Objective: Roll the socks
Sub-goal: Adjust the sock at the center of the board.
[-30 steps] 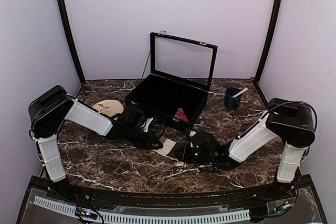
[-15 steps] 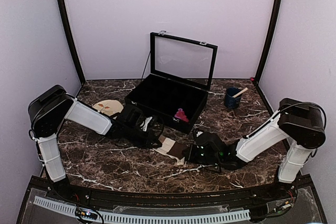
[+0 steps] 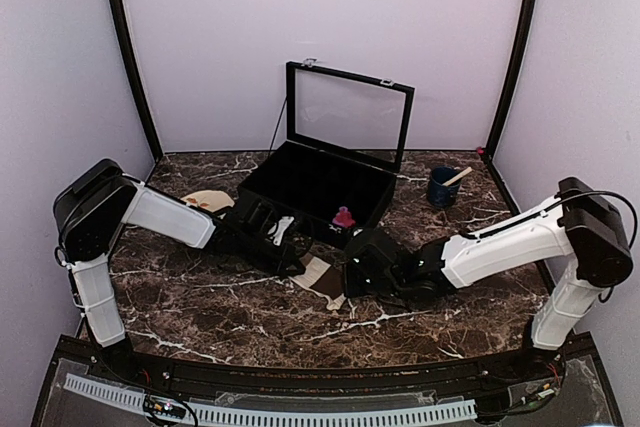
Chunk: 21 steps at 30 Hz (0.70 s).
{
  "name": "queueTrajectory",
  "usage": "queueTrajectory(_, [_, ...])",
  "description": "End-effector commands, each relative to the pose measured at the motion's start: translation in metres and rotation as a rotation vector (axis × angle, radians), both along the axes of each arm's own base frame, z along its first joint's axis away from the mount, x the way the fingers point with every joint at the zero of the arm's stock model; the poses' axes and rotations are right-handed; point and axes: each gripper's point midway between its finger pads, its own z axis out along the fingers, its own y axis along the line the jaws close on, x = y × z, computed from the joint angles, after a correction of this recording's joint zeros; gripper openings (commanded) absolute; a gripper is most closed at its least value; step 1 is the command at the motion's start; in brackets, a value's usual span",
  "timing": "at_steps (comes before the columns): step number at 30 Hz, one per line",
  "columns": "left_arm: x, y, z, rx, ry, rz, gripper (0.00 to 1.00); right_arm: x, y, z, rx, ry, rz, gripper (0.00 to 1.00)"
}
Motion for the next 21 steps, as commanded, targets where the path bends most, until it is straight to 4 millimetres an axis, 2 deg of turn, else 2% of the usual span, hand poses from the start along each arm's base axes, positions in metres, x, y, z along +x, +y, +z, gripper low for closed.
queueTrajectory(1, [-0.006,0.028,-0.028,0.156,0.003,-0.021,0.00,0.008,-0.017,0.011,-0.163,-0.075,0.024,0.16])
queueTrajectory(6, [-0.012,0.026,-0.026,0.145,-0.011,-0.071,0.00,0.020,-0.023,0.007,-0.181,-0.060,0.030,0.20])
queueTrajectory(14, [-0.031,0.018,-0.028,0.138,-0.028,-0.199,0.00,0.031,-0.023,-0.008,-0.162,-0.011,0.075,0.23])
queueTrajectory(21, [-0.033,0.020,-0.035,0.181,-0.035,-0.229,0.00,0.036,-0.021,-0.028,-0.170,0.045,0.109,0.23])
